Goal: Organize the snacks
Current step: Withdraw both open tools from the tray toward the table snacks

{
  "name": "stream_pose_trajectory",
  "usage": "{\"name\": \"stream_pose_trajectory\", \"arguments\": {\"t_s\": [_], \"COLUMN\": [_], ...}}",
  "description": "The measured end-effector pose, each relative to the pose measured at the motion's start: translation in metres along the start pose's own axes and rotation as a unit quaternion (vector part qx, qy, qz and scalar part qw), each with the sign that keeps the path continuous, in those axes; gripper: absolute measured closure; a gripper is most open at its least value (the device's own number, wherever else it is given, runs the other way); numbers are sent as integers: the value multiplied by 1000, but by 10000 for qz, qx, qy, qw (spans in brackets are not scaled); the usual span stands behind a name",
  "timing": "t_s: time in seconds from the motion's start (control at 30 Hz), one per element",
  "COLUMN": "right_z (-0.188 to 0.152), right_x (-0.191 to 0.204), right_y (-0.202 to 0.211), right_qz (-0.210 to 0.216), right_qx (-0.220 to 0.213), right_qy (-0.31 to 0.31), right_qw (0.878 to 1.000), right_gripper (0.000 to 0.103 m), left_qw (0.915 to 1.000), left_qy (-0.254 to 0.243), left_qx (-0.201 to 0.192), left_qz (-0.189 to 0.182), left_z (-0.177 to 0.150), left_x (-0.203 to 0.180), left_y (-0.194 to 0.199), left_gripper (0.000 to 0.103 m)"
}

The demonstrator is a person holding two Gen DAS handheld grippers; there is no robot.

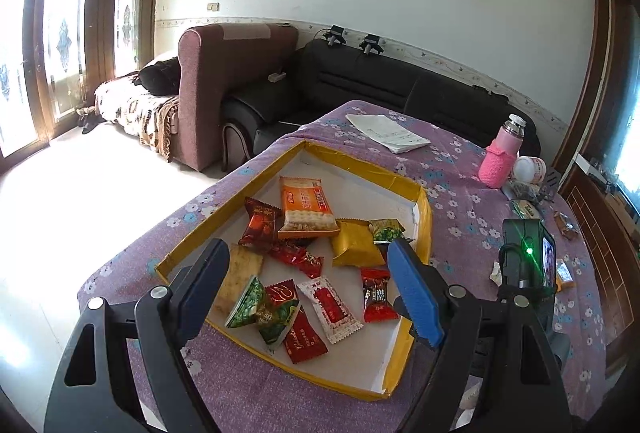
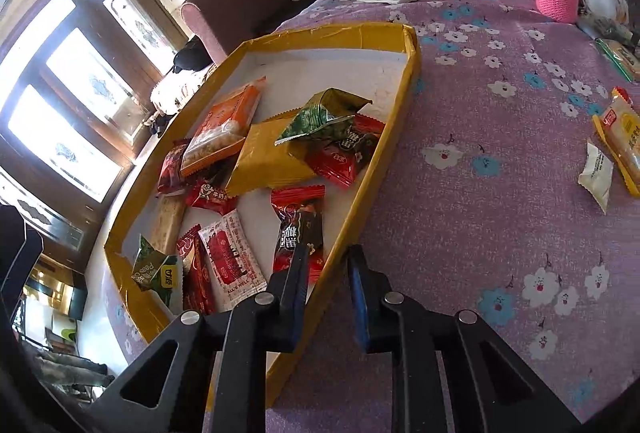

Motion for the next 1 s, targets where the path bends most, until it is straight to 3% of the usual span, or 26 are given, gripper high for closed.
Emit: {"name": "stream_pose_trajectory", "arguments": {"t_s": [0.27,0.4,0.5,0.73,0.83,1.0], "right_z": [-9,-11,-8,1,2,9], "right_x": [3,-2,-14,-73,-110,-183], "right_y": [8,28,44,66,71,91], "right_qz": [175,402,358,99,-1,-306], "right_qx": [-17,-395,-650,-930,-996,-1276], "right_qy": [189,165,153,-276,-574,-1214], "right_qw": [9997,9983,9971,9952,9934,9839], "right_gripper": [76,73,64,60,59,58], "left_qw": [9993,9979,9977,9967,9966,9930], "left_qy": [-287,-518,-551,-694,-719,-716], "left_qx": [51,188,264,377,406,-30], "left_qz": [231,333,279,186,41,-939], "left_z": [-5,-11,-15,-22,-25,-23], "left_x": [-18,-27,-32,-47,-52,-67], "left_y": [5,-2,-4,-8,-8,10], "left_gripper": [21,20,20,20,20,20]}}
Point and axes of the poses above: each gripper's, at about its wrist camera, not at the fingertips, and y roughly against the way its jaws point, x to its left, z to its top, the point moved 3 cm from there along -y, roughly the way its jaws point, and after that the axes turned 8 degrees about -z, right-handed, at the moved point
